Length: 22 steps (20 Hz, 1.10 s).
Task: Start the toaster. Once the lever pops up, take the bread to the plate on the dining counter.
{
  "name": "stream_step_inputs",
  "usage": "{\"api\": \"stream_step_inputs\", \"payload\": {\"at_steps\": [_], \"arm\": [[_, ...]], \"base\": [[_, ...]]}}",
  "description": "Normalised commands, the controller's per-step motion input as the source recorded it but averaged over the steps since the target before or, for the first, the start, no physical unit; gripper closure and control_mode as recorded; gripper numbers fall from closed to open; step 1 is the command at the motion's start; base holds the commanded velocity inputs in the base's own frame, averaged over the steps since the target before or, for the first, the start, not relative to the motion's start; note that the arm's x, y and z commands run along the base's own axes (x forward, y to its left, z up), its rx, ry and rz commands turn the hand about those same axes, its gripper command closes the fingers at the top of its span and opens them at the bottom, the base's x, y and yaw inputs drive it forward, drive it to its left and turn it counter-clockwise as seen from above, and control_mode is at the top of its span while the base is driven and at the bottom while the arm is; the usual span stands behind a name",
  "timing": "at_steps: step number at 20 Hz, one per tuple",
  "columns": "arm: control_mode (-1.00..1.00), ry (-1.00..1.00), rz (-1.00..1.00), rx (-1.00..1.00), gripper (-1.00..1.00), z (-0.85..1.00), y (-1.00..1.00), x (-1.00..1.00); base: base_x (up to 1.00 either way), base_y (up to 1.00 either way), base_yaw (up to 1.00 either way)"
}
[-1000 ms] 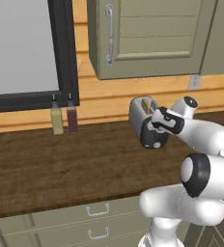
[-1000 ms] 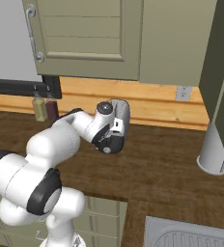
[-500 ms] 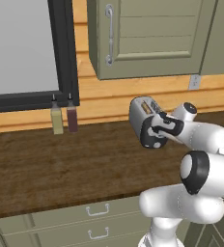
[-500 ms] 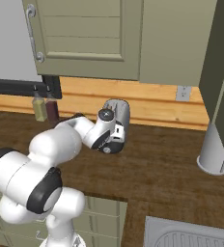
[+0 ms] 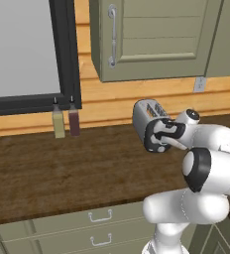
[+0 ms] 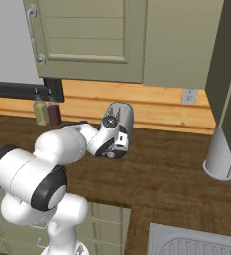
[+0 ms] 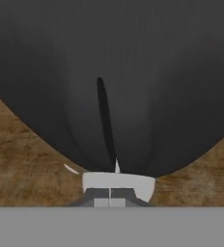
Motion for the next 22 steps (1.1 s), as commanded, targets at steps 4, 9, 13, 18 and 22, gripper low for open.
{"api": "stream_step_inputs", "payload": {"at_steps": [4, 9, 13, 18, 22], "arm": [[-1.00, 0.04, 0.00, 0.00, 1.00, -0.75, 0.00, -0.02], [-1.00, 0.05, 0.00, 0.00, 1.00, -0.98, 0.07, -0.17], [-1.00, 0.02, 0.00, 0.00, 1.00, -1.00, 0.14, -0.32], [-1.00, -0.05, 0.00, 0.00, 1.00, -0.36, 0.04, -0.49], [-1.00, -0.12, 0.00, 0.00, 1.00, 0.21, 0.03, -0.28]], "base": [[0.00, 0.00, 0.00], [0.00, 0.00, 0.00], [0.00, 0.00, 0.00], [0.00, 0.00, 0.00], [0.00, 0.00, 0.00]]}}
